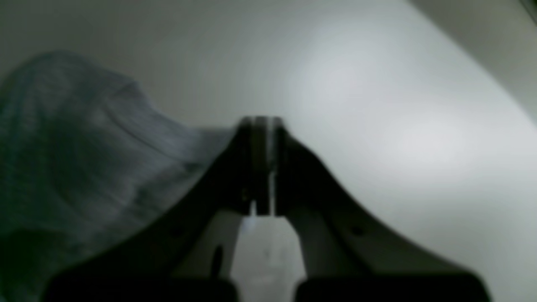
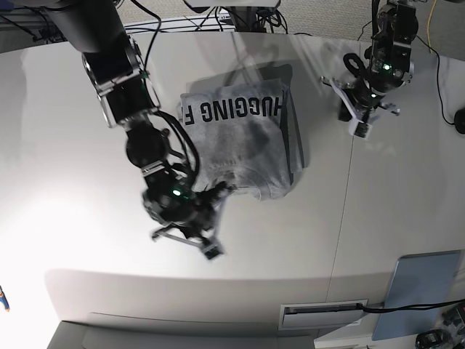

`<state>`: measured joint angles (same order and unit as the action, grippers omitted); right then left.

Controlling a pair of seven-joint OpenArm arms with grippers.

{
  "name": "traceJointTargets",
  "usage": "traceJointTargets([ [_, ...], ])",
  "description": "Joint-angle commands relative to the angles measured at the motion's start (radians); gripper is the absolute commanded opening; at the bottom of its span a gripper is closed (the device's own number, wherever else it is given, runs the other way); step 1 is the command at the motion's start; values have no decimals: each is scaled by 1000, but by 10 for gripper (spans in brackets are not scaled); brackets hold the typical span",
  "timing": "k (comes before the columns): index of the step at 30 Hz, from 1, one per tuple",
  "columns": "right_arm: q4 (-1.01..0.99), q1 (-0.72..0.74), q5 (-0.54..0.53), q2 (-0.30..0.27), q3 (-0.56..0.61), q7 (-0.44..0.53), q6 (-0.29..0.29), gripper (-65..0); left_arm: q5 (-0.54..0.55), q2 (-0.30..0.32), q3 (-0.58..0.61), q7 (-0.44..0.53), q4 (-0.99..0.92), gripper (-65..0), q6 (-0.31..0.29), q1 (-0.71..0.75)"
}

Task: Fold the T-shirt properly

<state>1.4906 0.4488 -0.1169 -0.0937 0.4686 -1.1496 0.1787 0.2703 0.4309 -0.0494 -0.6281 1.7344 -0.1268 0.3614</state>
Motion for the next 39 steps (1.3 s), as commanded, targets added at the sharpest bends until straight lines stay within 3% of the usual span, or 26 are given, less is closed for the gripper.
traceJointTargets([
  [1, 51, 0, 4, -16, -33, 4, -4, -650, -16, 13, -6, -3, 10, -650, 23, 21],
  [10, 466, -457, -37, -168, -364, -10, 0, -650, -16, 20, -34, 134, 165, -650, 43, 231],
  [14, 642, -702, -48, -216, -512, -10, 0, -650, 32, 17, -111, 130, 242, -650, 64, 317],
  [20, 823, -1019, -52, -222, -694, -22, 0, -650, 190, 15, -249, 87, 258, -650, -29, 430],
  [22, 845, -1113, -63, -222, -729, -26, 0, -650, 203, 15, -274, 85, 257, -650, -59, 478],
  [26, 844, -1299, -104, -219, -743, -24, 8, -650, 202, 14, -270, 83, 237, -650, -63, 576],
  [33, 696, -1508, -104, -214, -743, 50, 27, -650, 195, -83, -267, 87, 0, -650, -259, 588],
  [36, 547, -1515, -103, -214, -743, 78, 27, -650, 193, -111, -267, 88, -177, -650, -362, 545],
  [39, 364, -1490, -99, -214, -743, 138, 27, -650, 146, -134, -267, 123, -368, -650, -425, 483],
])
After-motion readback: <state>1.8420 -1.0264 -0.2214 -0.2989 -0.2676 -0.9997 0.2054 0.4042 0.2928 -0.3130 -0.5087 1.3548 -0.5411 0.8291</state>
